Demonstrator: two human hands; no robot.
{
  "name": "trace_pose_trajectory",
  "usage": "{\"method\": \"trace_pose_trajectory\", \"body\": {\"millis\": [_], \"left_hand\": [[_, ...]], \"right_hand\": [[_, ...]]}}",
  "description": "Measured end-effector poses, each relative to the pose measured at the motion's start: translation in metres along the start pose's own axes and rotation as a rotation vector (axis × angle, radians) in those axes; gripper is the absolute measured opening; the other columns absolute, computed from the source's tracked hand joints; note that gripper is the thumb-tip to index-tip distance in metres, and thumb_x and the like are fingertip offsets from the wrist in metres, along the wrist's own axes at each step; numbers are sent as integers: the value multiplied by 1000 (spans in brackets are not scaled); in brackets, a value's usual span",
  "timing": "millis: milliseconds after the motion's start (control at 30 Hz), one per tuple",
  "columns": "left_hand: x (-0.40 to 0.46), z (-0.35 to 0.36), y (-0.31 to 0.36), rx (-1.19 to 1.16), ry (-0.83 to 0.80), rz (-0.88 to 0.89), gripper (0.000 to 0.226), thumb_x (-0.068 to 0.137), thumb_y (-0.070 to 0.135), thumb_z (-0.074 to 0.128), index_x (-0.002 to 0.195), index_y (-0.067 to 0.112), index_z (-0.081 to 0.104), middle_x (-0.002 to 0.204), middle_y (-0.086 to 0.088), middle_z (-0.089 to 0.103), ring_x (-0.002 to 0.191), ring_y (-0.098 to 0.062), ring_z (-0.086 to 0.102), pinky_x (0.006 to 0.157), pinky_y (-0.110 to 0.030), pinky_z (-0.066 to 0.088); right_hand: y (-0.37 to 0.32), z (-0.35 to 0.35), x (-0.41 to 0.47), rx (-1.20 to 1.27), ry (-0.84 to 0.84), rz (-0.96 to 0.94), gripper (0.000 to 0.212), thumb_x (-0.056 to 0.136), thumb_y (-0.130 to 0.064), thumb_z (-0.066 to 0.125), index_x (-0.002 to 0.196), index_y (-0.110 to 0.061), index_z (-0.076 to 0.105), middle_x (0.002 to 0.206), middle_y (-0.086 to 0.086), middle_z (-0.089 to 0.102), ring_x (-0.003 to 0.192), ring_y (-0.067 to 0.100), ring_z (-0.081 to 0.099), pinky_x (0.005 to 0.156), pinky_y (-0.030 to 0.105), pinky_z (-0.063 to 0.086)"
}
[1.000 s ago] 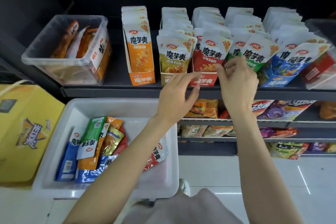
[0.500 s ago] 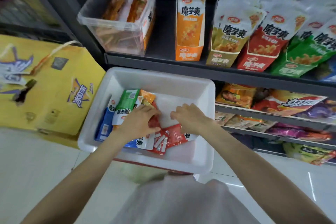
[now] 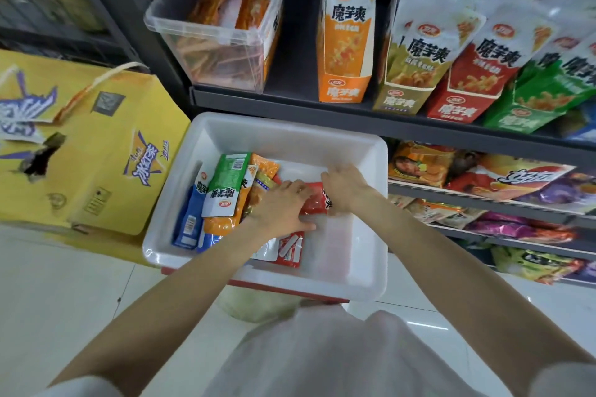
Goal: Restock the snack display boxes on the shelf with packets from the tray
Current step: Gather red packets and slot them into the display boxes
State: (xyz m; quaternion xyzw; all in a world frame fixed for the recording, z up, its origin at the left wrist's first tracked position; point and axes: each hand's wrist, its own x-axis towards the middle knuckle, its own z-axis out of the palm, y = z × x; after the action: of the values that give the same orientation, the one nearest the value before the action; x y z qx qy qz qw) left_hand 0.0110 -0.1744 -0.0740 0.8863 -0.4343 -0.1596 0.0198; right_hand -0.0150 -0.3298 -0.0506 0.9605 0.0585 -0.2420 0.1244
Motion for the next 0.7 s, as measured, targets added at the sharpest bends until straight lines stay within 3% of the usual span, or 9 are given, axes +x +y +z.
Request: {"method": "trace_pose_trajectory", "body": {"millis": [100,200,300,367,467,567,700], "left_hand": [[15,2,7,57,-28,-40,73,83,55,59,141,20,35,136,-7,43,119,-27,48,95,-37,43],[25,-3,8,68,65,-62,47,95,46,44,136,23,43,123,-6,55,104,-26,59,81,-36,49],[22,-18,2,-47,285,-81,29,99,35,41,117,23,61,99,0,69,78,-17,65,61,-26,48],[12,-31,-2,-223,463,-87,19,94,28,55,103,19,69,80,2,71,62,-12,61,52,-21,41],[-2,-54,-3,-638,454,-75,16,90,27,63,101,19,72,82,10,70,69,-6,63,61,-16,45],[-8,-73,8,-963,275,-80,14,89,28,63,102,26,70,90,12,70,84,-7,68,73,-25,53],[-10,-92,23,-1146,209,-56,12,87,24,65,94,34,65,89,15,70,82,-4,69,75,-24,56]], "right_hand": [[2,-4,-6,-18,43,-69,31,88,-41,55,105,-16,61,109,4,64,100,22,60,79,28,38],[7,-12,-18,26,115,-36,26,93,-29,45,95,-13,64,102,6,67,94,25,62,73,29,33],[22,-19,-33,184,372,73,23,96,-20,43,107,-11,63,100,7,68,91,29,63,70,31,39],[38,-23,-49,541,629,210,16,94,-23,55,104,-15,64,96,4,69,86,23,65,70,29,46],[54,-33,-68,1056,806,260,9,84,-22,71,90,-15,68,84,-4,69,73,5,62,70,25,53],[58,-39,-75,1140,825,248,5,86,-18,68,89,-14,66,84,-11,65,74,-1,61,70,25,52],[61,-45,-84,1204,924,280,3,86,-16,68,90,-16,67,82,-16,63,74,0,60,67,17,49]]}}
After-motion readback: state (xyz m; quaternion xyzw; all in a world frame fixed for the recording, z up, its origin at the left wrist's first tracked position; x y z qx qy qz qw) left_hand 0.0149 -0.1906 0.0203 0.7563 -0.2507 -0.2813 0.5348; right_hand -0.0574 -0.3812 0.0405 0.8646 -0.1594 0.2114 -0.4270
